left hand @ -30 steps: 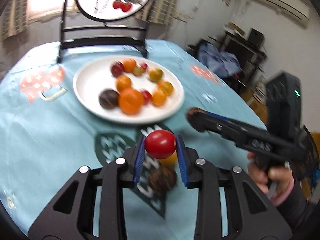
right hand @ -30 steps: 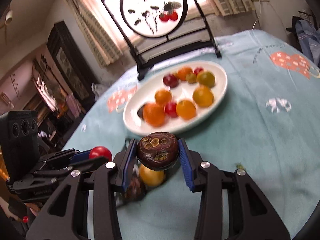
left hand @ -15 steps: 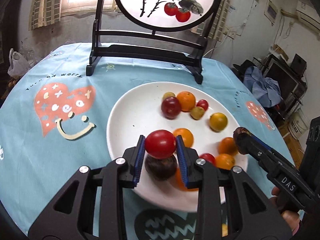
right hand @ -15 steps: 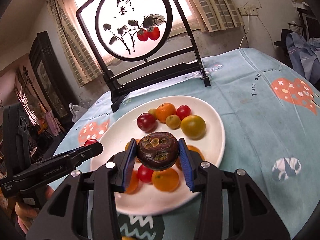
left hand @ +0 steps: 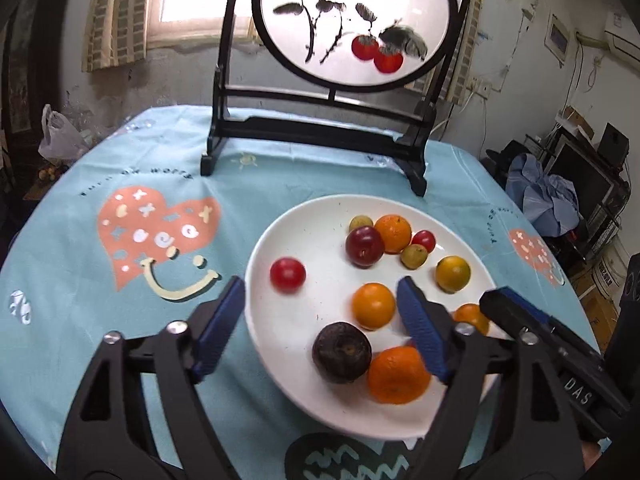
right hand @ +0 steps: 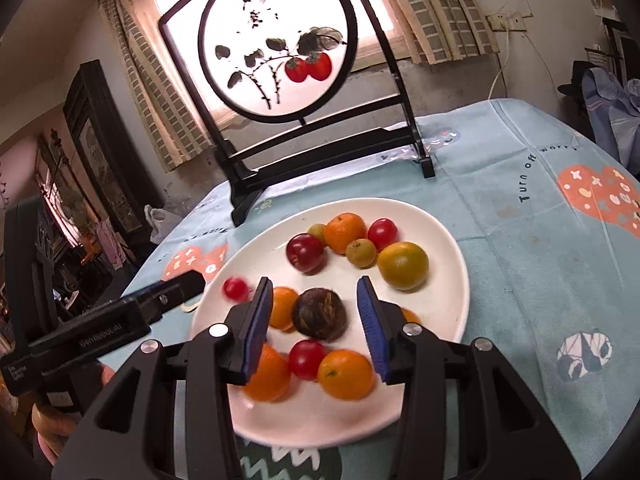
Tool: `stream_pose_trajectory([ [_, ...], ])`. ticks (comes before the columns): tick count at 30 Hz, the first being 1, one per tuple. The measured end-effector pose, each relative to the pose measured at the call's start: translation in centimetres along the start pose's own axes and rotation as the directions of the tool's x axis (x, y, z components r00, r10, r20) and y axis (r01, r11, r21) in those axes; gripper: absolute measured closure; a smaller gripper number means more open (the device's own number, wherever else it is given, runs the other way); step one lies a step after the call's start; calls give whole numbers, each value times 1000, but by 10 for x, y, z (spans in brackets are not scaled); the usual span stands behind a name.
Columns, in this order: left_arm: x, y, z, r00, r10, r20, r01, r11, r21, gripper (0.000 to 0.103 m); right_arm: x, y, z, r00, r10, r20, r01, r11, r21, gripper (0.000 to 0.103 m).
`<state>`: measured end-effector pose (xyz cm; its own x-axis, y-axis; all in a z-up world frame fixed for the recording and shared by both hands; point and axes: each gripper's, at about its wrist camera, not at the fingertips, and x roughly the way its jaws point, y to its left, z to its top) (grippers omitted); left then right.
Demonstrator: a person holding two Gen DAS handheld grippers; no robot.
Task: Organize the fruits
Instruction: 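Release the red tomato and passion fruit onto the white plate with both tools, then grasp the brown water chestnut with the left tool while the right grasps the yellow pear-like fruit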
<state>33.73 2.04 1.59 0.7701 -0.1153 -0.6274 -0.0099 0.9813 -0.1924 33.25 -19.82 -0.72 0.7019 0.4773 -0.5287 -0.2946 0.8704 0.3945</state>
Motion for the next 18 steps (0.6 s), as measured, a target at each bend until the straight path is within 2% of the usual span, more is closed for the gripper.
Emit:
stream_pose_trajectory([
  [4,-25,0,-16,998,55,35,-56,998,18,6,-9,11,-24,993,42,-108,-44,999,-15,58],
  [9,-41,17,-49,999,16,-34,-17,999,-38,6,-14,25,-59,965,95,-244,-100,995,-11,58],
  [13,-54,26,-71,997,38,-61,-41,998,-42,6,-24,33,-73,961,69,-268,-84,996,-42,58],
  [18,-64,31,-84,997,17,-69,-20,999,-43,5,-32,34,-82,962,20,-272,-44,995,-85,58],
])
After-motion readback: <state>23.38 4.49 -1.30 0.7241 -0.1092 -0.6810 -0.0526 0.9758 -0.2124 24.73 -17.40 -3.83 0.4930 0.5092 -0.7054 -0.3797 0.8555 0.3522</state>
